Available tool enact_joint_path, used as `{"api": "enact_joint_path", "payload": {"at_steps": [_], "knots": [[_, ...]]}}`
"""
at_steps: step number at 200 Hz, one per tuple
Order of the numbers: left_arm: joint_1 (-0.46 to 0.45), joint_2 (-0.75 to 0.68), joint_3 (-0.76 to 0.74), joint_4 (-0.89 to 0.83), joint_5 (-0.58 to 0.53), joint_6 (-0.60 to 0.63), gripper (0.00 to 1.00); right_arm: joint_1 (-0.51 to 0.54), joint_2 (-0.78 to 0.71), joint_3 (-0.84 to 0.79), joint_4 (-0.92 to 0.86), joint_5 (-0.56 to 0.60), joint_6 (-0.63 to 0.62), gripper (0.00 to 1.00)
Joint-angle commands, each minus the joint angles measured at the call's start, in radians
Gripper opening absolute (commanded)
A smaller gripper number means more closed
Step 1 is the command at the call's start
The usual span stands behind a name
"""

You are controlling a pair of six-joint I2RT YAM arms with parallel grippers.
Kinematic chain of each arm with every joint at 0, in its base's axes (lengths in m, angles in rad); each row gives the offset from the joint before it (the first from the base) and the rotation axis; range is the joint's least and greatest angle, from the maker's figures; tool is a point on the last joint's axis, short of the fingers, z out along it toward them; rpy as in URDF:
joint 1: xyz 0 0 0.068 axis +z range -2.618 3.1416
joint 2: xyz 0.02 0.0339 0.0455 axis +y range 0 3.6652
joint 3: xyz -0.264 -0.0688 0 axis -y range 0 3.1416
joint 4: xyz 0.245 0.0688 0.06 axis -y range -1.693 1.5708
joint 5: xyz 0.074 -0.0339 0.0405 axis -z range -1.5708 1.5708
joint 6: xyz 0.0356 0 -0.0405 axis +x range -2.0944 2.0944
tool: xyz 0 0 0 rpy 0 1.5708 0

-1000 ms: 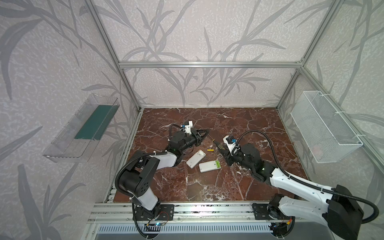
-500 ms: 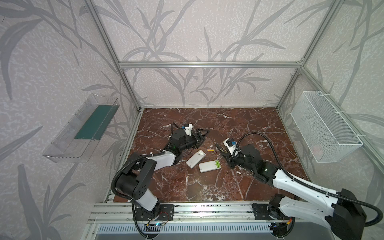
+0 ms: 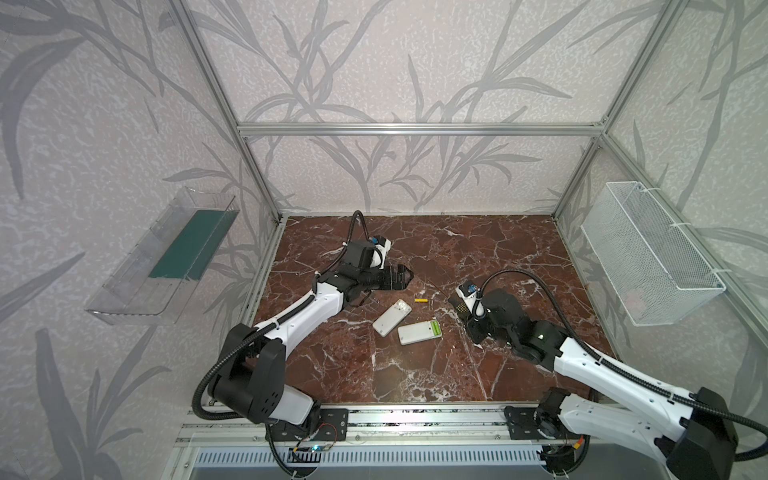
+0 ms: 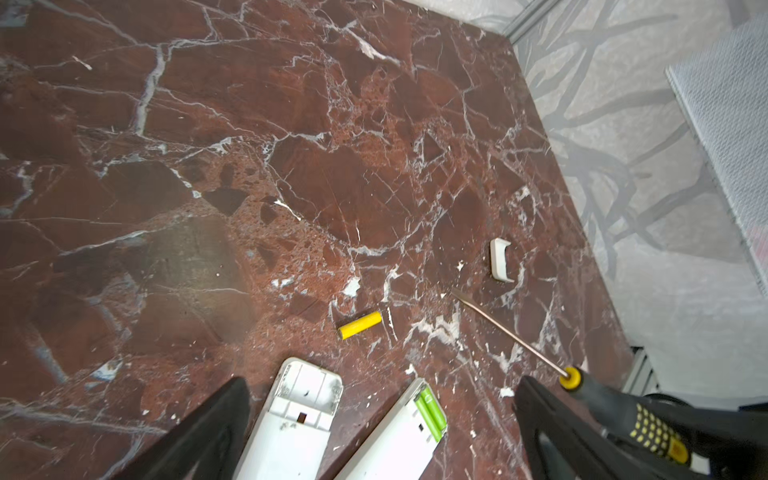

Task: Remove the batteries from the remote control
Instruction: 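Grasp the battery remote with the left gripper while the right brings the screwdriver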

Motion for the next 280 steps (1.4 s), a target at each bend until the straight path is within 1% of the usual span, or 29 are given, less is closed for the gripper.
{"api": "enact_joint_path", "payload": {"at_steps": [1,13,27,43,58,67,78,88,107,129,159,186,211,236,280], "knots": [[-0.065,-0.076,-0.043,-0.062,-0.079,0.352,0.99,0.002,0.014,0.054,-0.12,0.006,0.042,0.0],[-0.099,-0.098,-0.07,-0.042,-0.105,0.431,0.99,0.002,0.02,0.068,-0.148,0.006,0.054,0.0],[-0.112,-0.099,-0.074,-0.048,-0.097,0.455,0.99,0.002,0.022,0.079,-0.181,0.015,0.071,0.0],[-0.147,-0.068,-0.048,-0.11,-0.123,0.497,0.99,0.002,0.021,0.089,-0.211,0.026,0.086,0.0],[-0.211,-0.023,-0.017,-0.19,-0.173,0.594,0.99,0.002,0.018,0.093,-0.234,0.036,0.1,0.0],[-0.249,0.002,0.0,-0.245,-0.181,0.666,0.99,0.002,0.016,0.093,-0.243,0.038,0.104,0.0],[-0.279,0.028,-0.001,-0.251,-0.219,0.706,0.99,0.002,0.014,0.093,-0.252,0.041,0.111,0.0],[-0.29,0.046,0.001,-0.25,-0.247,0.717,0.99,0.002,0.012,0.093,-0.256,0.04,0.116,0.0],[-0.302,0.063,-0.01,-0.242,-0.221,0.746,0.99,0.002,0.006,0.091,-0.259,0.036,0.121,0.0],[-0.323,0.088,-0.016,-0.256,-0.196,0.81,0.99,0.002,0.001,0.1,-0.278,0.035,0.12,0.0],[-0.334,0.13,-0.003,-0.265,-0.194,0.804,0.99,0.002,-0.019,0.102,-0.306,0.042,0.125,0.0],[-0.349,0.163,0.0,-0.265,-0.185,0.823,0.99,0.002,-0.029,0.095,-0.323,0.044,0.131,0.0],[-0.353,0.218,0.024,-0.282,-0.212,0.822,0.95,0.001,-0.029,0.092,-0.332,0.042,0.131,0.0],[-0.355,0.285,0.069,-0.327,-0.265,0.813,0.92,0.002,-0.03,0.093,-0.336,0.031,0.127,0.0],[-0.355,0.349,0.122,-0.371,-0.259,0.825,0.87,0.002,-0.04,0.096,-0.354,0.016,0.126,0.0]]}}
